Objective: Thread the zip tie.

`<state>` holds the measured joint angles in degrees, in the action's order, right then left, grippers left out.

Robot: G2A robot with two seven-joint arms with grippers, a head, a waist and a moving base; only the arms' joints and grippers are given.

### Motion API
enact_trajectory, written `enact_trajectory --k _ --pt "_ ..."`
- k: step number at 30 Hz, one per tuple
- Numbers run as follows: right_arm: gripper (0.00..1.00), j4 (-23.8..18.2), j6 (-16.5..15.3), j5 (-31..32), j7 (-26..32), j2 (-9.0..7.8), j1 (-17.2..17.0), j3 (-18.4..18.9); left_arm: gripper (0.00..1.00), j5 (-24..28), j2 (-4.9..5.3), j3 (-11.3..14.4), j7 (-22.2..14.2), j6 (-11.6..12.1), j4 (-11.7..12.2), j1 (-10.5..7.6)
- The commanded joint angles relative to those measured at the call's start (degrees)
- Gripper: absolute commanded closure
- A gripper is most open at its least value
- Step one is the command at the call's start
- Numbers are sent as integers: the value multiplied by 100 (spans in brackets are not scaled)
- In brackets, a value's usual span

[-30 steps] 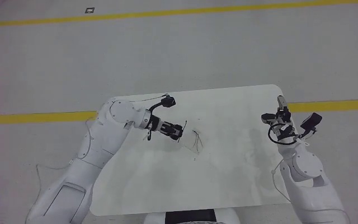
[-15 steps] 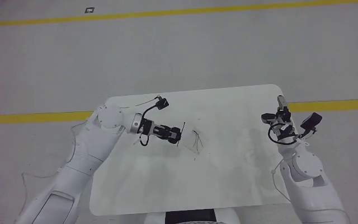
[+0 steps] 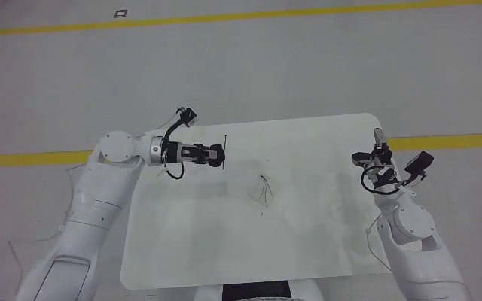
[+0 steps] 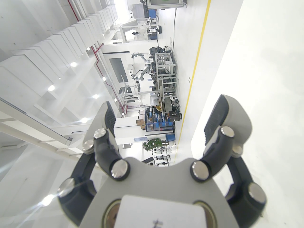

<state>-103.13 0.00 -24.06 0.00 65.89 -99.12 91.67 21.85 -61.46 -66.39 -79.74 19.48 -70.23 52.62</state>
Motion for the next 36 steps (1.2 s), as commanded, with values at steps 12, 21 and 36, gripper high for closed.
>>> enact_trajectory --k 12,21,36 --pt "0 0 0 0 0 0 0 0 100 1439 178 437 10 0 371 -335" --pt "0 0 0 0 0 0 0 0 100 1546 177 612 10 0 353 -404" --pt "0 -18 -52 -15 123 12 59 -76 100 1546 177 612 10 0 353 -404"
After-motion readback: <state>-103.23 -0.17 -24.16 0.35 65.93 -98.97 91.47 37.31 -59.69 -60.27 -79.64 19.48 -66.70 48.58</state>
